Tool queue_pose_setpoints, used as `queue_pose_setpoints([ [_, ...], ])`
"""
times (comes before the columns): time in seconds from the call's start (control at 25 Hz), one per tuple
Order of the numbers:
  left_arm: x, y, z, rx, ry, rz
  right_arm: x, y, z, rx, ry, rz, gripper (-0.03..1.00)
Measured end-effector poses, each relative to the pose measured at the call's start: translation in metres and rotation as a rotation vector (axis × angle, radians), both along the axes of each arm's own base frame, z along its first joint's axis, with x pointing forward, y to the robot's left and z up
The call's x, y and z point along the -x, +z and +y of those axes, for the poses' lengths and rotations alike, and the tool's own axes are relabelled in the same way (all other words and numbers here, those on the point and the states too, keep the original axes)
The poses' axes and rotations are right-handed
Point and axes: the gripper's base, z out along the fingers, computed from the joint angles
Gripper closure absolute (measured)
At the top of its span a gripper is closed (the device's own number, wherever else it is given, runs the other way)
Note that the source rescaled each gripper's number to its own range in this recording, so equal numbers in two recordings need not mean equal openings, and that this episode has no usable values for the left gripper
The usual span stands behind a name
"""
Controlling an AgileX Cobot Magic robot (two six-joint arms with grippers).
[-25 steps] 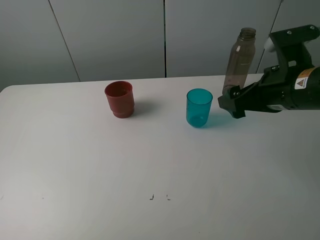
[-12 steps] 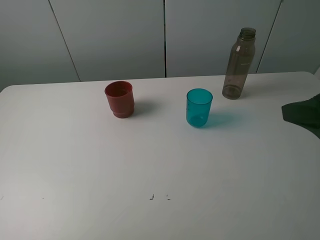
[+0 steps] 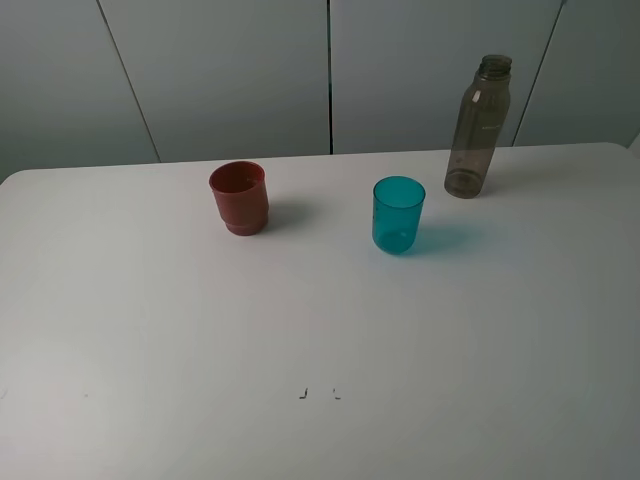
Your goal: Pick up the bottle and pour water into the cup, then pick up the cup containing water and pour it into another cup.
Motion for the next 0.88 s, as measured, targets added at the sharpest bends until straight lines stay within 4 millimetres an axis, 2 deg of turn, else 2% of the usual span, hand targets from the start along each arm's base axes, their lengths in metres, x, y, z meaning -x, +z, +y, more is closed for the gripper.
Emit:
queue_pose_setpoints([
  [0.52,0.000,0.000,0.000,0.000,0.000,0.000,0.032,0.001,-0.013,-0.097,-0.005,-0.250,-0.03],
  [0.88,0.000,0.000,0.000,0.000,0.000,0.000,0.038,0.001,-0.016,-0.059,-0.231,-0.297,-0.03],
])
